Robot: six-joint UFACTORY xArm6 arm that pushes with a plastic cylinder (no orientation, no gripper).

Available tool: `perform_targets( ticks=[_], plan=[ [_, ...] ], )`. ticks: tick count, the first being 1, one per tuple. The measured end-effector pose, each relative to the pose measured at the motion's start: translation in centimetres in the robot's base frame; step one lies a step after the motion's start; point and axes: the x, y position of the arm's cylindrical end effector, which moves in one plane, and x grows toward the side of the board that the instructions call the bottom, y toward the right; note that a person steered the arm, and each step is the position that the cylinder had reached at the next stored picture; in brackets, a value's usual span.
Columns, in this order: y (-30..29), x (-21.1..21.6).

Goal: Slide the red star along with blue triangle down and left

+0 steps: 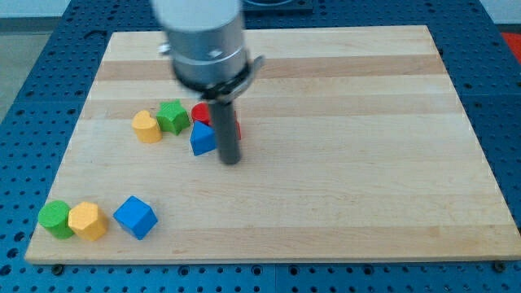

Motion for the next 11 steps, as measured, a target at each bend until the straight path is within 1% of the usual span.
perform_targets(
  ticks=[1,2,3,4,7,8,10,11],
  plan=[
    [3.3,-4.6],
    [1.5,-5.6],
    [-2.5,-5.2],
    [-4.8,-3.4],
    [-4.4,2.2],
    [-4.9,2.9],
    [-7.8,2.6],
    [-7.8,2.5]
  ],
)
